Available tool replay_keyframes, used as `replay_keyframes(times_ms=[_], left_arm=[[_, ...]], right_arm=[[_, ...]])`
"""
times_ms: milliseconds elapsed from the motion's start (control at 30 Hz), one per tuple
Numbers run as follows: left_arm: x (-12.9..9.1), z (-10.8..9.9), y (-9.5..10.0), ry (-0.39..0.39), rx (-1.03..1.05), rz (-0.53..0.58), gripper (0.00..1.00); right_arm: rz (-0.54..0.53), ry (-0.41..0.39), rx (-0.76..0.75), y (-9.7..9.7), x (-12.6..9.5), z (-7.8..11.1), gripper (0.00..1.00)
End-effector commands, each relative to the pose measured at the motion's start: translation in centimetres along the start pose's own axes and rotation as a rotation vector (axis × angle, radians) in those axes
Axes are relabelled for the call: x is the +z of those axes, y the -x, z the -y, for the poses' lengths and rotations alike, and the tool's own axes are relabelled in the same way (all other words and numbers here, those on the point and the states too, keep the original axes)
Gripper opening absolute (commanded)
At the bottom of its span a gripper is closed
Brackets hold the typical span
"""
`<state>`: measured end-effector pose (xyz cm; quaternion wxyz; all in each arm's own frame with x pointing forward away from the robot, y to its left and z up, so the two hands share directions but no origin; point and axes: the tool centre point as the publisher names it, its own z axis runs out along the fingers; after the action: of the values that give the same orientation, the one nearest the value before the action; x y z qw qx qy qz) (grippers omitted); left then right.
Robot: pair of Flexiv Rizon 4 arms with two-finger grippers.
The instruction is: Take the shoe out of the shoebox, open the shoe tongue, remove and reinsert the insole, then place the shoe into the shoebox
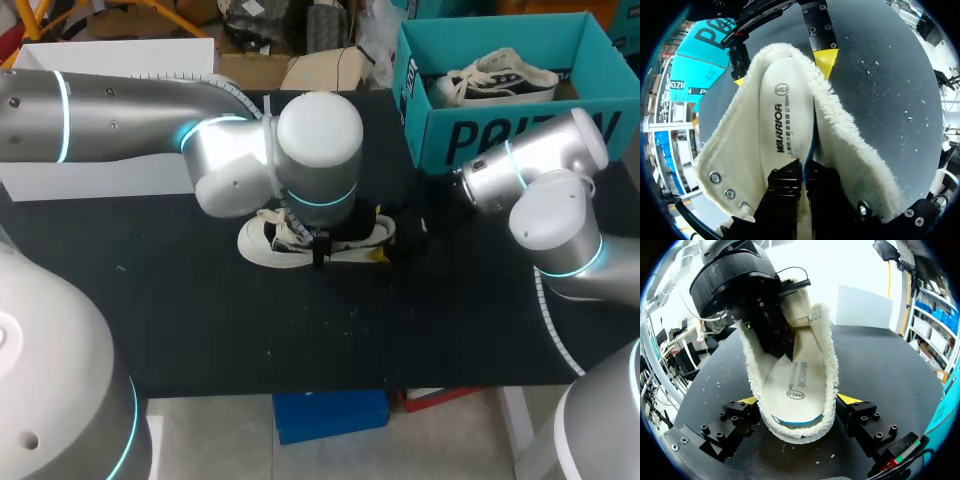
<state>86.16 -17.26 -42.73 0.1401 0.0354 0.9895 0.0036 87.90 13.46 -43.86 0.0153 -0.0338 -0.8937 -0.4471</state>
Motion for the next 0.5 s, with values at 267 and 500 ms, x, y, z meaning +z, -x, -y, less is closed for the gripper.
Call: replay_keyframes(times_ms=[267,500], left_arm=[[6.6,0.3,-0.5,-0.121,0.051,-0.275,0.0],[3.9,1.2,-0.7,-0.164,0.045,-0.275,0.0]], right_arm=[[0.001,-0.001,0.002,0.1,-0.2,0.3,0.0],[0.001,-0.001,0.002,0.1,-0.2,0.3,0.0]])
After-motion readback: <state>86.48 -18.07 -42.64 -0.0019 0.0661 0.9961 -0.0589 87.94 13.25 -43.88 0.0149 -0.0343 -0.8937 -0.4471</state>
